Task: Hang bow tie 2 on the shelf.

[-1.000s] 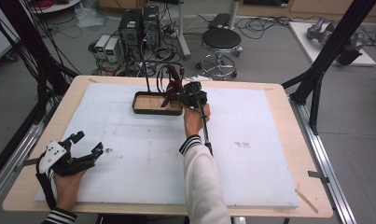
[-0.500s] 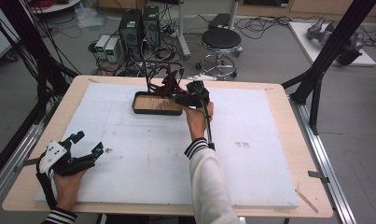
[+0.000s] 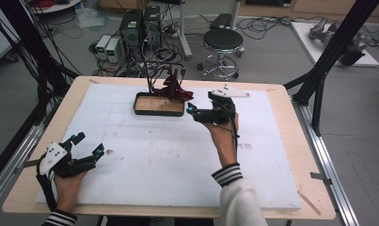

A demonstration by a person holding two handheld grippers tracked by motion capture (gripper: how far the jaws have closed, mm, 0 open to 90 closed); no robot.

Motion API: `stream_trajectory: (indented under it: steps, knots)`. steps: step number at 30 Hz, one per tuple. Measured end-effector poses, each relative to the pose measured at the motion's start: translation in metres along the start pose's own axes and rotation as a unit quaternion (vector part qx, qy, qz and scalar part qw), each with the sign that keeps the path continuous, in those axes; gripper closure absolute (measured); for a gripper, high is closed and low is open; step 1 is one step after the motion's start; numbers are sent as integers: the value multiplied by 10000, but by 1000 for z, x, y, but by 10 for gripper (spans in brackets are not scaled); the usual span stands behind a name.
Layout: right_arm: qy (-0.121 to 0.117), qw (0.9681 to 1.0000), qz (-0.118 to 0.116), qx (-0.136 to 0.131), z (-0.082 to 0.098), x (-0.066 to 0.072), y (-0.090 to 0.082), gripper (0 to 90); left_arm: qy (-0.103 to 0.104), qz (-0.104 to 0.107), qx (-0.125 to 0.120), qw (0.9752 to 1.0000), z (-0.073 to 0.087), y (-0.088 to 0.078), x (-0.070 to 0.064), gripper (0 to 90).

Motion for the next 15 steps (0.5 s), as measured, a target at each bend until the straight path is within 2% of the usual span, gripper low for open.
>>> stream_trajectory:
  steps: [2, 9, 13, 15]
  knots:
    - [-116, 9997, 62, -216, 6, 0, -22, 108, 35, 7, 8, 10000, 0, 0, 0, 134]
    - [-336, 9979, 88, -546, 41, -8, -85, 108, 51, -4, 3, 10000, 0, 0, -1, 134]
    - [-306, 9963, 68, -805, 73, -18, -110, 108, 66, -8, 3, 10000, 0, 0, -1, 134]
    - [-217, 9952, 92, -945, 90, -26, -118, 108, 64, -7, 7, 10000, 0, 0, -1, 135]
Point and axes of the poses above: each handheld gripper's, and its own axes: y roughly forward along the jaws, z roughly out of its underside, x roughly to its left, the point moved 2 cm from there along y, roughly forward along the jaws, and after that the axes turned 13 degrees about y, right-handed, at the moved point
